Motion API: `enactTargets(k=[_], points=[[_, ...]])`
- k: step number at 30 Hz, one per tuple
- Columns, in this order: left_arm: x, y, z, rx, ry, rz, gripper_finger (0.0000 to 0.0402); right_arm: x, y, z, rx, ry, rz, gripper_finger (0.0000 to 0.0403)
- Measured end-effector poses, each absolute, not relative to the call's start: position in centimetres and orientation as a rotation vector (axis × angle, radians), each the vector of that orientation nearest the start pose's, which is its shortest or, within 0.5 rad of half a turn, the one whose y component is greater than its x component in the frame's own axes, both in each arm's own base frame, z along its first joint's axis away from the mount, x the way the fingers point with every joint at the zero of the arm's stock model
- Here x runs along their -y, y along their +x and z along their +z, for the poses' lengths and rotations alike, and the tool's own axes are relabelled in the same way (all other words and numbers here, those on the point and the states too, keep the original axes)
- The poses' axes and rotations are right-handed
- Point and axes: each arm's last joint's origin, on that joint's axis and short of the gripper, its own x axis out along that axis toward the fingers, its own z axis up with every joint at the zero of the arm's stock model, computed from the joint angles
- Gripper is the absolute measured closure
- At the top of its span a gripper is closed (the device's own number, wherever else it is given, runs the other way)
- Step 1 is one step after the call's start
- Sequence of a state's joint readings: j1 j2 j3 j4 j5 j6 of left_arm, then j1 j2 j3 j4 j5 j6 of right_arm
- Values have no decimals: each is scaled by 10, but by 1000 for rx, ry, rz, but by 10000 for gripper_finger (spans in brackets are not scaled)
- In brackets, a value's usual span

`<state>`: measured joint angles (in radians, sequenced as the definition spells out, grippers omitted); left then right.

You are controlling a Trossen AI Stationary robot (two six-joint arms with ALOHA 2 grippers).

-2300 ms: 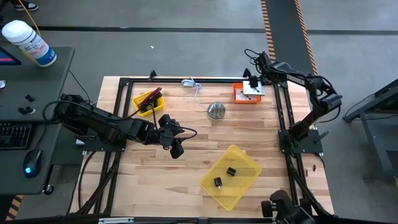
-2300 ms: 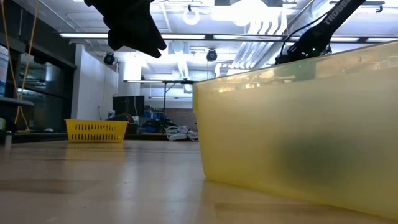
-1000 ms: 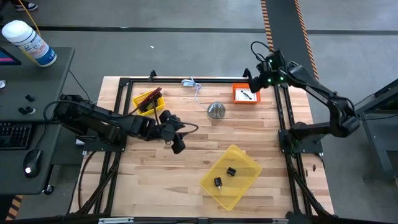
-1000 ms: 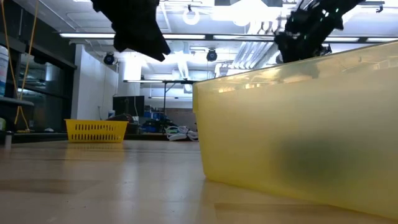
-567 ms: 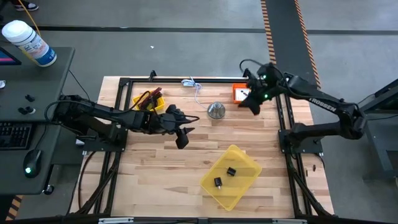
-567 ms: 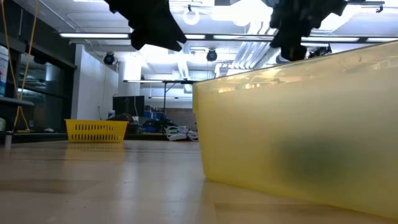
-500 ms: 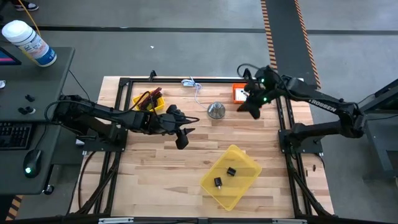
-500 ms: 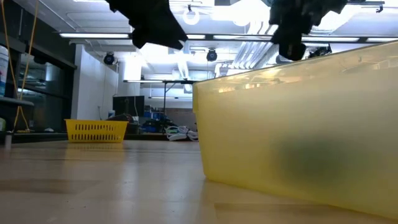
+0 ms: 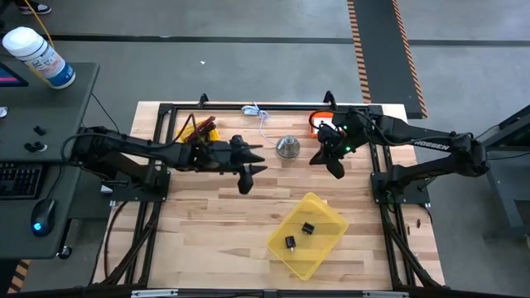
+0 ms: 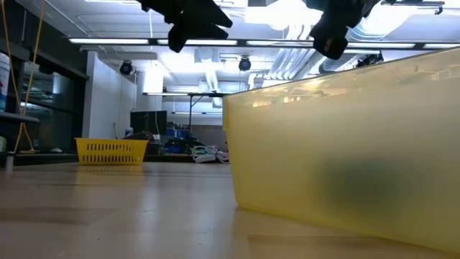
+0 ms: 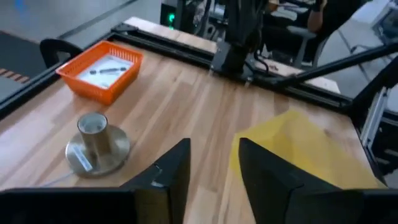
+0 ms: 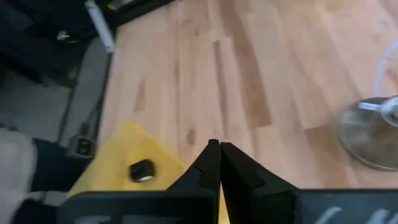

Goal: Pick and place items into bin
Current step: Return to Home Position

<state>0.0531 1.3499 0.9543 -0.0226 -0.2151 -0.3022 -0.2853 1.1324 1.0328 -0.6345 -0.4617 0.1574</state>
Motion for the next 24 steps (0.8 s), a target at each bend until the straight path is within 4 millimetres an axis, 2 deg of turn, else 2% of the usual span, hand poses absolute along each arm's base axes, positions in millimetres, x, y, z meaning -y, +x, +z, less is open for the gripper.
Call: enactTargets(k=[5, 8, 14, 18, 24], points=[[-27, 291, 293, -340, -257, 312, 349, 55, 220, 314, -713, 404, 63, 402], [-27, 278, 290, -314, -242, 298, 391, 57, 219, 313, -714, 409, 50, 403], [-29, 232, 277, -181, -309, 274, 383, 59, 219, 313, -714, 427, 31, 402], [-25, 202, 272, -69, -265, 251, 398, 60, 219, 313, -715, 429, -1, 403], [-23, 164, 258, 20, -264, 284, 395, 61, 219, 313, -717, 447, -52, 402]])
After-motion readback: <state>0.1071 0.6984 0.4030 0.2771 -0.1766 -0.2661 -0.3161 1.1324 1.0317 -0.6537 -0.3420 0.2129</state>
